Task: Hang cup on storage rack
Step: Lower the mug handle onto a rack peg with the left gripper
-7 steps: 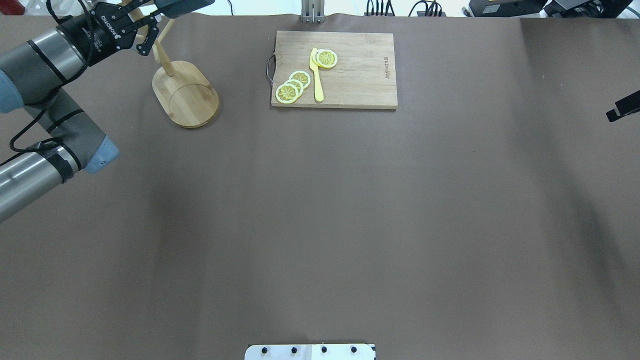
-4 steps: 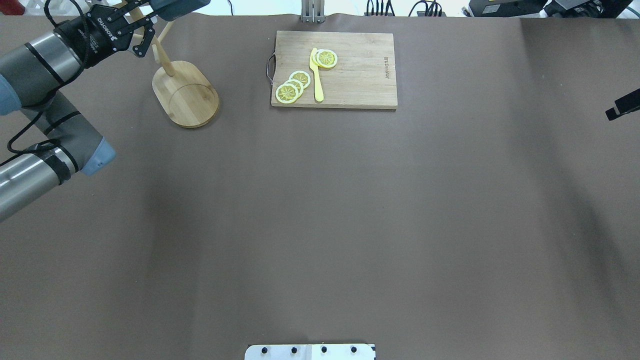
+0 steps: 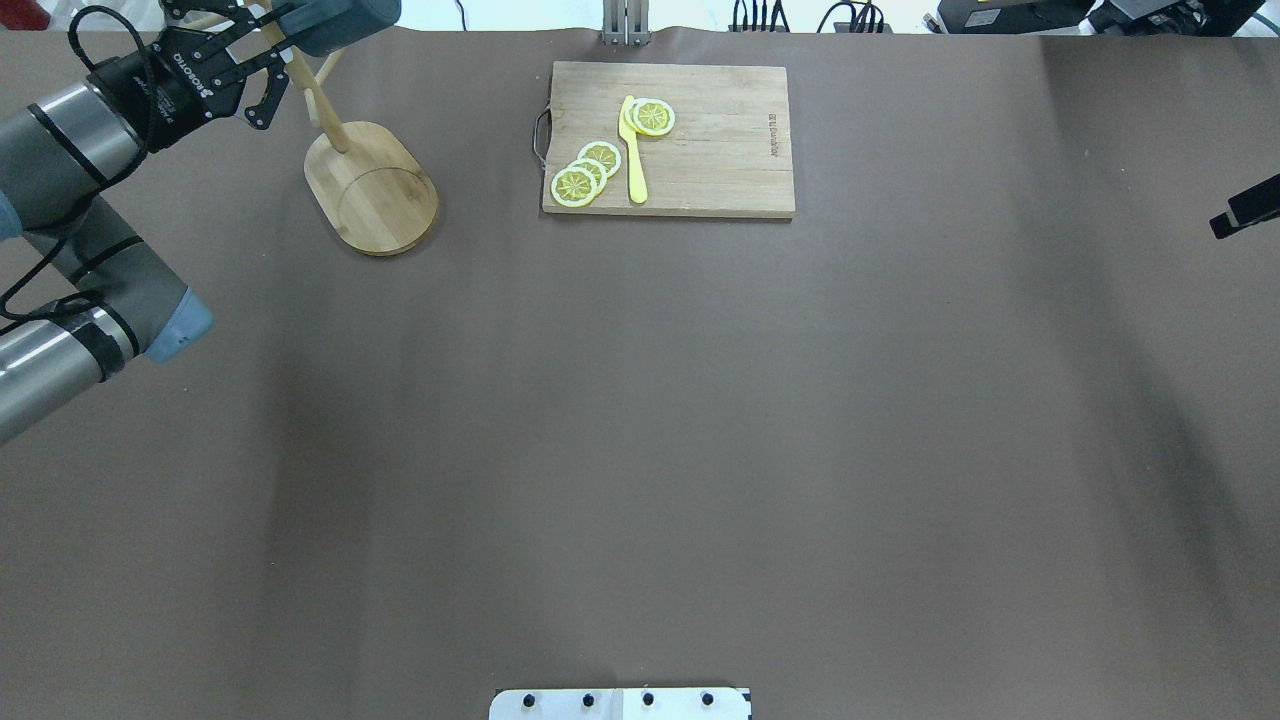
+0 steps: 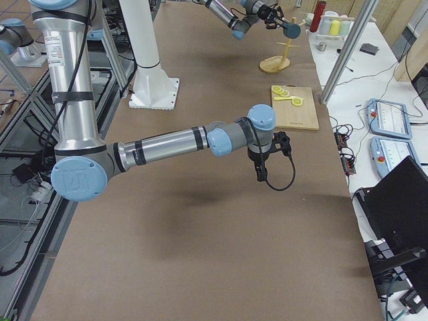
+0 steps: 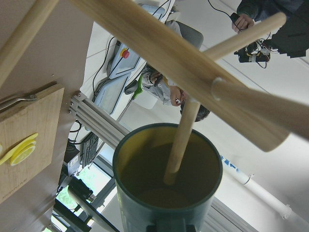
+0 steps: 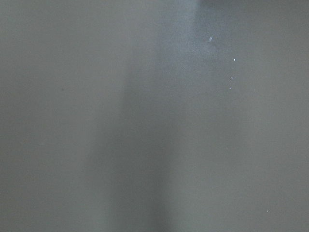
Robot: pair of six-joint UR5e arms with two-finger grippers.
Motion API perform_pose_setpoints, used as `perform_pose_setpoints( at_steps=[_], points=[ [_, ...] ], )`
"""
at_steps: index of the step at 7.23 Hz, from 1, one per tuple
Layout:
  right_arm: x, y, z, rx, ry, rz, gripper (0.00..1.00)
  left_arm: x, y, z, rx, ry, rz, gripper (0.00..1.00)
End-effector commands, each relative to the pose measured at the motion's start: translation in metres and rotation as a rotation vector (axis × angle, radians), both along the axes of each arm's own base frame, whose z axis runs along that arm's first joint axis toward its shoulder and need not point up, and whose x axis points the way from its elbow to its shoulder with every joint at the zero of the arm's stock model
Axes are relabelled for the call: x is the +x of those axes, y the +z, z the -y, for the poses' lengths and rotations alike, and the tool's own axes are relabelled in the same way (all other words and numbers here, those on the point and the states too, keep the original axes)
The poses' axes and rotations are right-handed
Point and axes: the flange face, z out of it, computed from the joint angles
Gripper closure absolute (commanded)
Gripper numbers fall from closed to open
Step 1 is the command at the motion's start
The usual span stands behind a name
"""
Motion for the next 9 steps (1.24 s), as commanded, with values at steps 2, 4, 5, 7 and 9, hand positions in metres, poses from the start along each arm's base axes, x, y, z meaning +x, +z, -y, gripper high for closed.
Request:
perform_pose_setpoints(
  at_steps=[2,4,5,7,9],
  points=[
    [0.001,-0.006,-0.002,0.006,0.003,0.001,0.00,0.000,0.010,0.001,-0.015,0.000,0.010,1.00],
    [0.001,-0.008,-0.004,0.008,0.003,0.002,0.00,0.001,0.014,0.001,-0.024,0.004,0.011,1.00],
    [0.002,-0.010,-0.005,0.012,0.003,0.003,0.00,0.000,0.021,-0.001,-0.025,0.007,0.013,1.00],
    [0.002,-0.010,-0.006,0.013,0.004,0.003,0.00,-0.001,0.034,-0.004,-0.021,0.008,0.010,1.00],
    [0.002,-0.013,-0.005,0.016,0.004,0.004,0.00,-0.001,0.036,-0.006,-0.017,0.007,0.018,1.00]
  ],
)
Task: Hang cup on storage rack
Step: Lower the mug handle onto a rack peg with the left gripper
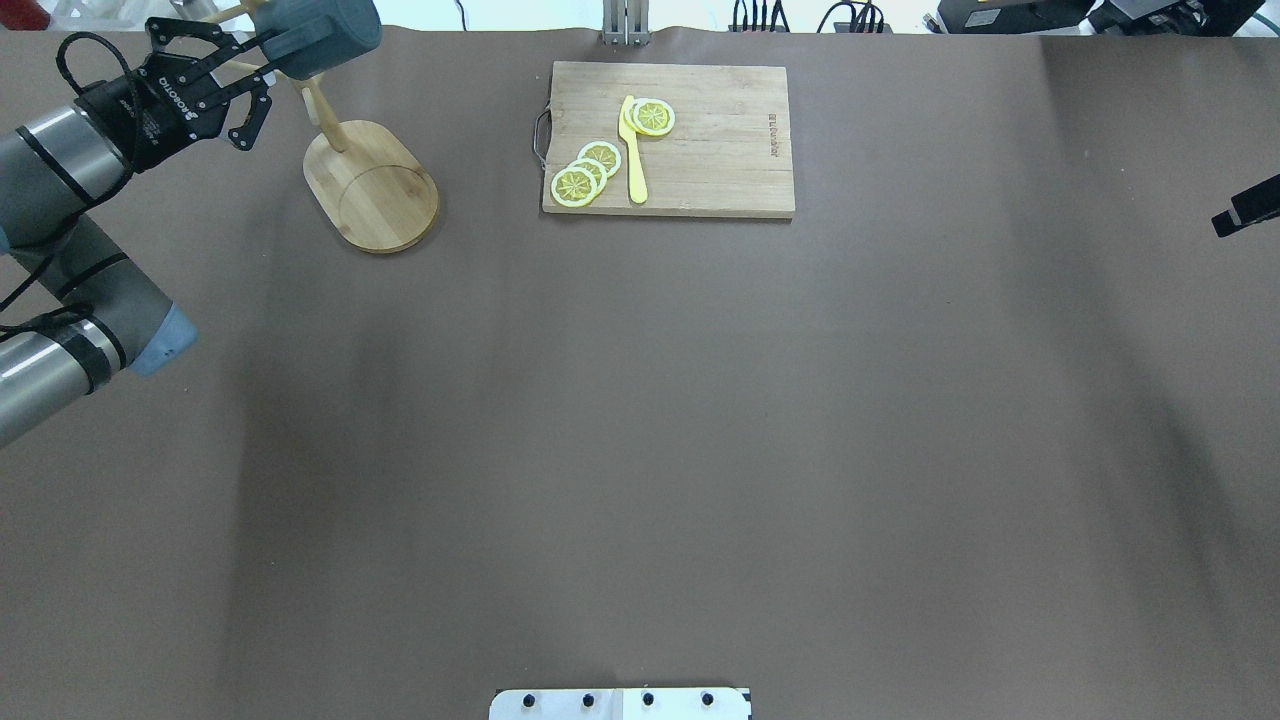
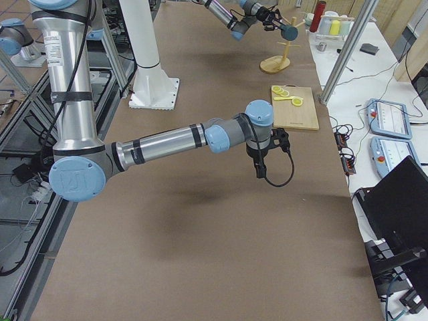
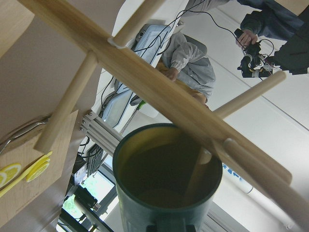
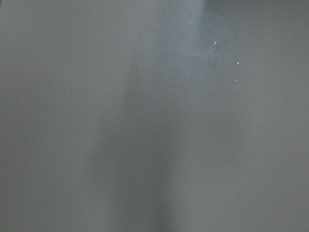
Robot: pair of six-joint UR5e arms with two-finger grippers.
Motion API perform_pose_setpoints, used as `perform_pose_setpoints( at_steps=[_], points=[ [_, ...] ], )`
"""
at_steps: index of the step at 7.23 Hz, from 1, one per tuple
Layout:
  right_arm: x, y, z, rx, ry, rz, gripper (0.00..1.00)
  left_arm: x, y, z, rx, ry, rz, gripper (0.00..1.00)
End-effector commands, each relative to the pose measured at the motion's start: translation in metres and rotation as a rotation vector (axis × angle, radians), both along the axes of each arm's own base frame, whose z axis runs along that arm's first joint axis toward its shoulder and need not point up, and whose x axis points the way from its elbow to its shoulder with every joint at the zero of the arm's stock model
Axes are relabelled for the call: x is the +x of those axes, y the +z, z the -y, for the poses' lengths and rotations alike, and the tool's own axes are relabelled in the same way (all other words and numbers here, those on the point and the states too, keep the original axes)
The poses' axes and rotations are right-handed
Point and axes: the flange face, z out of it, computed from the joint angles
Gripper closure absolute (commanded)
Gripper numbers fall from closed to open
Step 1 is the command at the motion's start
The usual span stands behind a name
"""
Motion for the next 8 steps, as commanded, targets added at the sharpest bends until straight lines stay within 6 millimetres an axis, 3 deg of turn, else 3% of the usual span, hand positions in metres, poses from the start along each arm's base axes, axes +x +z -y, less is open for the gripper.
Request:
perform_pose_setpoints(
  at_steps=[1,2,3,4,6,8],
  points=[
    [0.000,-0.002,0.000,0.002,0.000,0.002,0.00,0.001,0.001,-0.001,0.003,0.000,0.005,1.00],
    [0.000,-0.003,-0.001,0.004,0.000,0.003,0.00,0.002,0.003,-0.002,0.001,0.000,0.009,0.92],
    [0.000,-0.003,0.000,0.002,0.000,0.002,0.00,0.002,0.001,-0.001,0.014,-0.008,0.022,0.47],
    [0.000,-0.004,0.001,0.000,0.001,0.002,0.00,0.002,0.003,-0.002,0.012,-0.008,0.024,0.23],
    [-0.001,-0.004,0.002,-0.006,0.001,0.001,0.00,-0.001,0.006,-0.003,0.009,-0.008,0.027,0.05],
    [0.000,-0.007,0.000,-0.004,0.003,0.002,0.00,-0.014,0.015,-0.022,0.017,-0.006,0.026,0.03]
  ],
)
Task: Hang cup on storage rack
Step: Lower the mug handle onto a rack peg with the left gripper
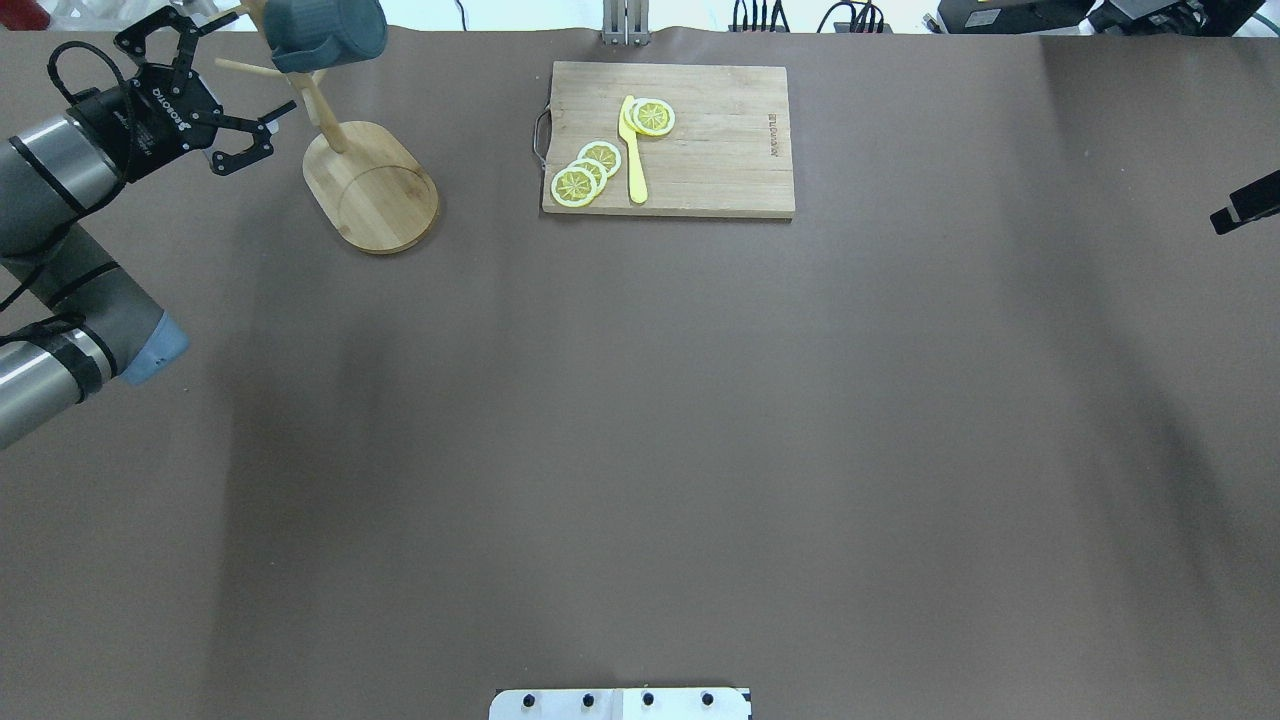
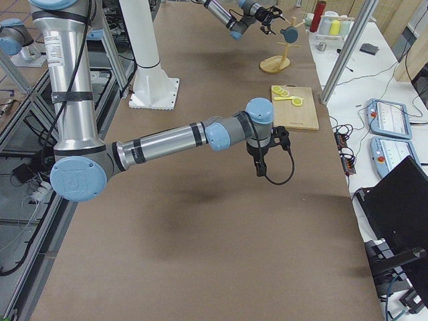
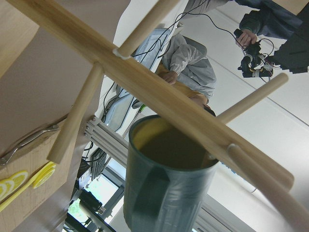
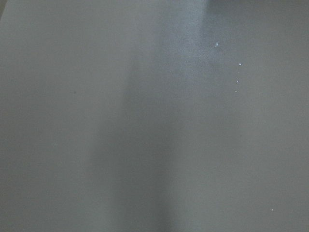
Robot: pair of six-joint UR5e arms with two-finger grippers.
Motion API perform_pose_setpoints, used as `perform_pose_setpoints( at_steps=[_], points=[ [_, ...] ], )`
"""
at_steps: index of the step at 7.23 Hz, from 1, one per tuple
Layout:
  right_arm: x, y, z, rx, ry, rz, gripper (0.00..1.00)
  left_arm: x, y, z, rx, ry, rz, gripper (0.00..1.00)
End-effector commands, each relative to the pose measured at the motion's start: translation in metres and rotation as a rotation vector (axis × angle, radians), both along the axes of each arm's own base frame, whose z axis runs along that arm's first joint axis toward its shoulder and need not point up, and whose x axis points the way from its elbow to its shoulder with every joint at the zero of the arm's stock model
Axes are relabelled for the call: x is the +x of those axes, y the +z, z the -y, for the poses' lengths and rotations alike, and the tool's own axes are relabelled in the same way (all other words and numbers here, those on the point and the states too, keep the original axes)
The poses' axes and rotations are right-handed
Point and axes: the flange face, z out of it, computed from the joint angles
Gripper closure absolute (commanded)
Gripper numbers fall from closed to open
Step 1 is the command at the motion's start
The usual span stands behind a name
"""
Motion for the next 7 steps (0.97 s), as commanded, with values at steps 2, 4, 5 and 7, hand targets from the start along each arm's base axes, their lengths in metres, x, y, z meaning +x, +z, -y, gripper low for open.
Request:
perform_pose_setpoints(
  at_steps=[2,4,5,7],
  points=[
    [0.003,0.000,-0.001,0.000,0.004,0.000,0.00,-0.027,0.008,-0.043,0.105,-0.004,0.082,0.03],
    [0.013,-0.002,-0.001,0.005,0.021,0.000,0.00,-0.042,0.012,-0.062,0.195,-0.051,0.175,0.03],
    [0.016,-0.003,0.000,0.008,0.027,0.001,0.00,-0.046,0.020,-0.071,0.288,-0.102,0.300,0.02],
    [0.022,-0.004,0.001,0.014,0.039,0.000,0.00,-0.052,0.030,-0.078,0.416,-0.199,0.481,0.02]
  ],
)
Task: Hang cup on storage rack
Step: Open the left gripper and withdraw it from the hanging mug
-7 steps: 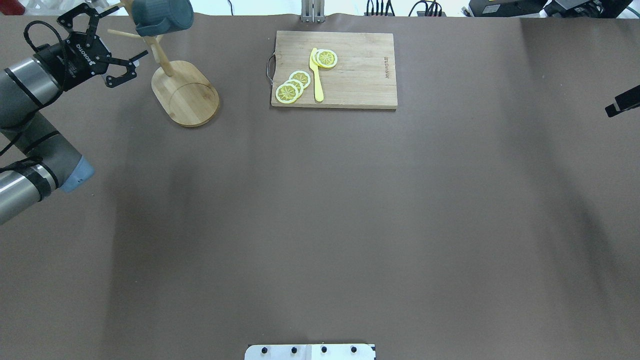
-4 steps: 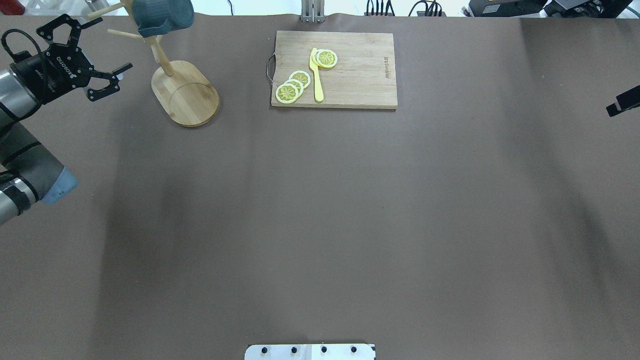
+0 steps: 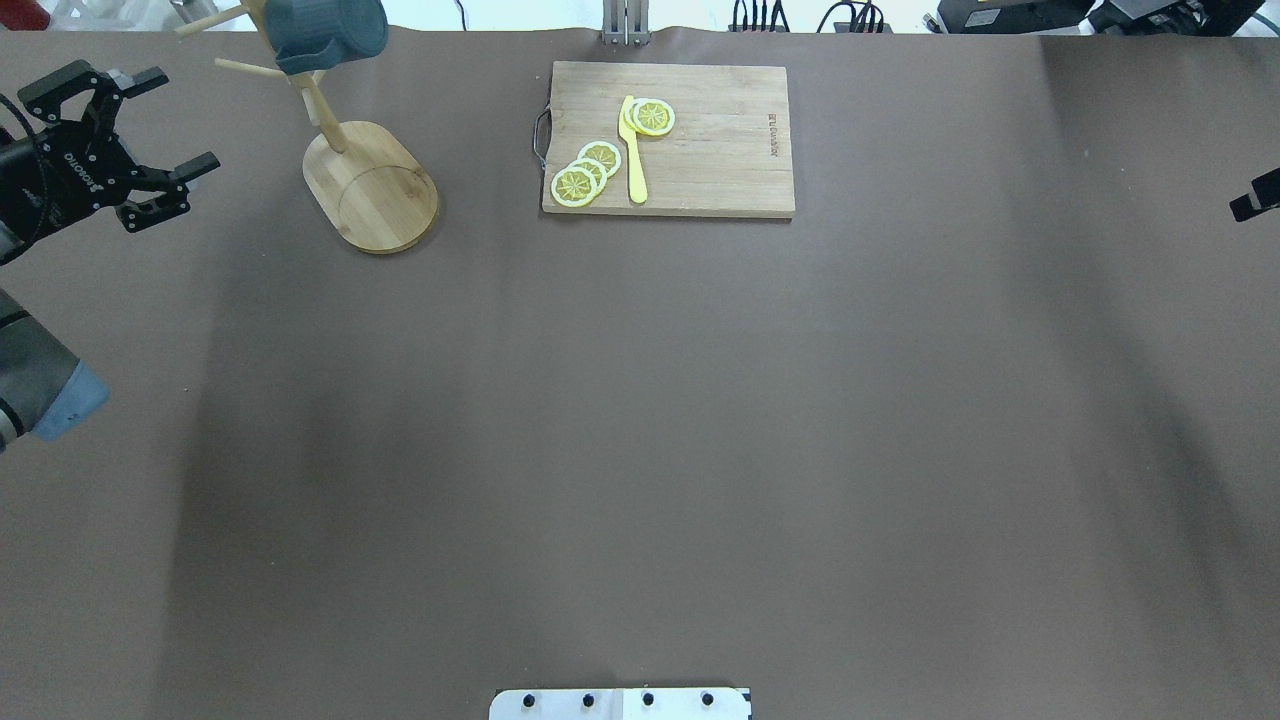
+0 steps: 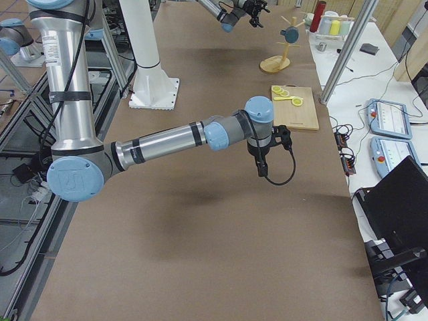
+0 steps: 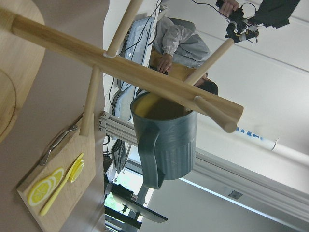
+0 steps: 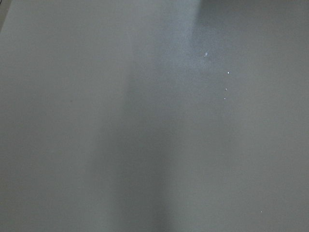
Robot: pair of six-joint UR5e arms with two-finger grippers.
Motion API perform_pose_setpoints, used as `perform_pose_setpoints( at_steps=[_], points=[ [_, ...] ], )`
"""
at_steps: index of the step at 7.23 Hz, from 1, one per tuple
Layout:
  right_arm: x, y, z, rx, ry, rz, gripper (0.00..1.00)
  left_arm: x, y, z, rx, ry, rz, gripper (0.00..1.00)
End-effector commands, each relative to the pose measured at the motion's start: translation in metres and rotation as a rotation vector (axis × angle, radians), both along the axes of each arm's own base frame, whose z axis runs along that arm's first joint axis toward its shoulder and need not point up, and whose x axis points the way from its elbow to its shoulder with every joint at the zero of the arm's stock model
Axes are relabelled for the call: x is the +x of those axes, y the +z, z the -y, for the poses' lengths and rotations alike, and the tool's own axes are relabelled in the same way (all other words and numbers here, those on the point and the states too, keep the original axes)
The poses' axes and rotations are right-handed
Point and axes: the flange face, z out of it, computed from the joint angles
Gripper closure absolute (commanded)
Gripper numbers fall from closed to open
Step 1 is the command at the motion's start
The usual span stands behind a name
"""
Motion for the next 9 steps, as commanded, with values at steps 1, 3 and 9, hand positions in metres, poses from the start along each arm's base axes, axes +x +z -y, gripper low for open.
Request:
perform_pose_setpoints(
  at_steps=[1,3,9],
  points=[
    [0.007,0.003,0.000,0.006,0.006,-0.003,0.00,-0.007,0.017,-0.010,0.159,-0.120,0.222,0.02],
    [0.018,0.018,-0.003,-0.027,0.025,-0.008,0.00,-0.028,0.045,-0.021,0.268,-0.230,0.439,0.02],
    [0.057,0.087,-0.030,-0.083,0.034,-0.058,0.00,-0.122,0.081,-0.003,0.480,-0.538,1.059,0.02]
  ],
)
